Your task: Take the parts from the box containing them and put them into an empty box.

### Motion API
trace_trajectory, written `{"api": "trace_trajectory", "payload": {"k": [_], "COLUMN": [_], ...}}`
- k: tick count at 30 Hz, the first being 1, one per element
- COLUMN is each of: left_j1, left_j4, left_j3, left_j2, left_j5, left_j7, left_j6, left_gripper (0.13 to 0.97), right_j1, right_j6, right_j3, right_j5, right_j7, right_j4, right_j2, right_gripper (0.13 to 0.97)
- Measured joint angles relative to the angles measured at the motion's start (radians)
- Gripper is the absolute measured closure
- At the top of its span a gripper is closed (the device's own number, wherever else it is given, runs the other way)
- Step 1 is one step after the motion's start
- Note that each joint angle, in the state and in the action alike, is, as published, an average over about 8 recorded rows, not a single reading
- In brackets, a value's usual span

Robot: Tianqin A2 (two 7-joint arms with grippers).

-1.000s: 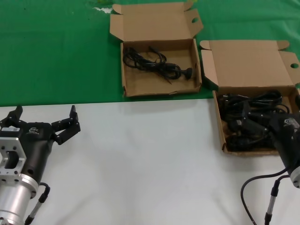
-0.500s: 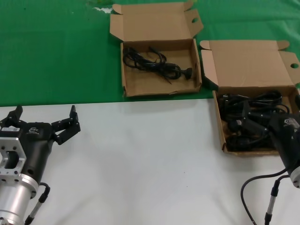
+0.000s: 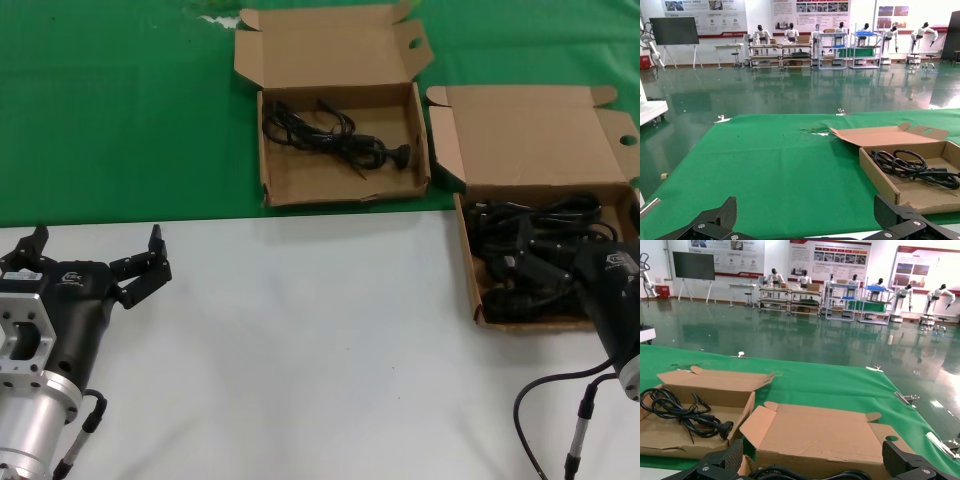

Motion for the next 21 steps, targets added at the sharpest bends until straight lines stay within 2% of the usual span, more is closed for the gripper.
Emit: {"api": "trace_trajectory", "payload": {"k": [21], "left_j1": [0.000], "left_j4": [0.000], "left_j3": [0.000], "left_j2": [0.000], "left_j5": [0.000], "left_j7": [0.000], "left_j6": [0.000], "left_gripper": [0.132], "right_j1": [0.000], "right_j6": [0.000], "right_j3": [0.000], "right_j5": [0.000], "right_j7": [0.000], "right_j4": [0.000], "right_j2": [0.000], "right_gripper": [0.129]}}
